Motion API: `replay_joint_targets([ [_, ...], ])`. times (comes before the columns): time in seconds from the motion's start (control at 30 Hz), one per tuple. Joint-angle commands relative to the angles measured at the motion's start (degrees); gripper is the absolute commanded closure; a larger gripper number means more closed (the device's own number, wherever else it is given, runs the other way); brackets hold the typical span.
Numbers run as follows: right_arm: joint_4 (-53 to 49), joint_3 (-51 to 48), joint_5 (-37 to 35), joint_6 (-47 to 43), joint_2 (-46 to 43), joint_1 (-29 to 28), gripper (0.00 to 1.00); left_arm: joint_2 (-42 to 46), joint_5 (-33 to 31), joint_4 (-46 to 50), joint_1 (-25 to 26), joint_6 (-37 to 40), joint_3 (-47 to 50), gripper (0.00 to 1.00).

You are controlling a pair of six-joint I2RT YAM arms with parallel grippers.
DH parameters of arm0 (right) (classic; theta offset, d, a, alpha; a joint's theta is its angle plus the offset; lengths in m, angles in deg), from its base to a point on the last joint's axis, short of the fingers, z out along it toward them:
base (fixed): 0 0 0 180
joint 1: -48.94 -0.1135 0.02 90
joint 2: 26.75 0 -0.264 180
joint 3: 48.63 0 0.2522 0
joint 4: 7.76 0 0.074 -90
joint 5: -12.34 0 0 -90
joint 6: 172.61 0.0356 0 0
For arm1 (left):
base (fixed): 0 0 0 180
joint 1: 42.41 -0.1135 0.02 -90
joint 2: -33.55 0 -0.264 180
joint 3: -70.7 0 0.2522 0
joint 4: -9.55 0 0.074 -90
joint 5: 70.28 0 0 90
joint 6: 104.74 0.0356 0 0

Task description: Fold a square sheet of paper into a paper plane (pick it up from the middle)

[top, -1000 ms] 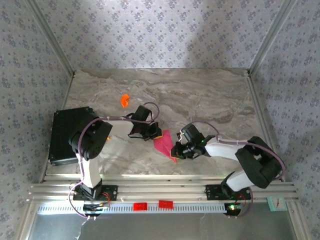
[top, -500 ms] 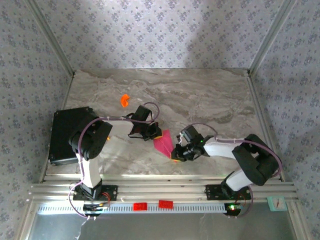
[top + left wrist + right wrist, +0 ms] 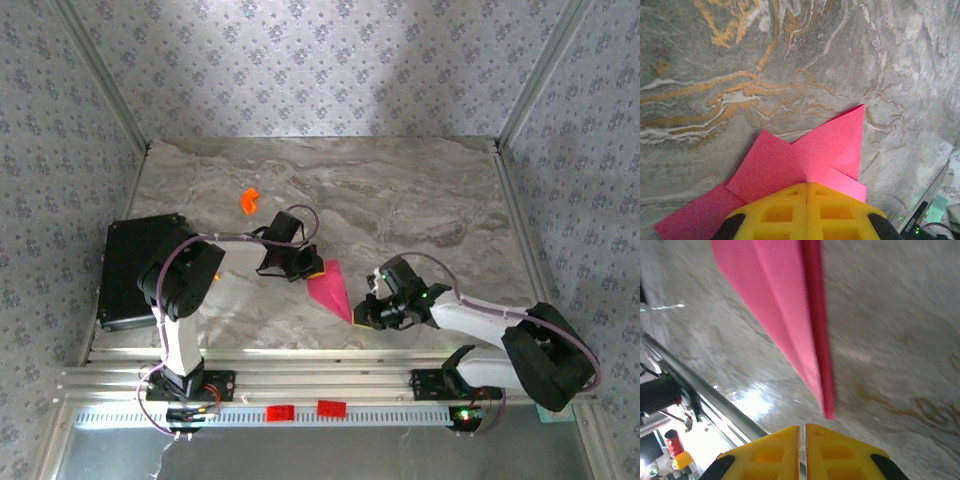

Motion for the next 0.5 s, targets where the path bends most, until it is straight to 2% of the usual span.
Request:
replay_joint_targets([
  [0.0, 0.06, 4.50, 1.21, -0.28, 2.18, 1.14, 0.86, -2.87, -3.59, 3.36, 0.15, 0.65, 1.24, 0.96],
  [0.17, 2.30, 11.82, 1.10, -0.92, 13.00, 1.61, 0.83, -2.80, -3.69, 3.30, 0.29, 0.63, 1.16, 0.96],
  [0.33, 5.11, 12.84, 1.62, 0.81, 21.80, 2.45, 0.79, -2.79, -3.44, 3.66, 0.33, 0.66, 0.59, 0.95],
  [0.4, 5.23, 10.96, 0.88, 0.76, 22.67, 2.28, 0.82, -2.42, -4.16, 4.31, 0.37, 1.31, 0.15, 0.95],
  [0.47, 5.37, 8.39, -0.13, 0.49, 22.27, 1.88, 0.88, -2.12, -4.69, 6.32, 0.16, 3.31, -1.17, 0.95],
])
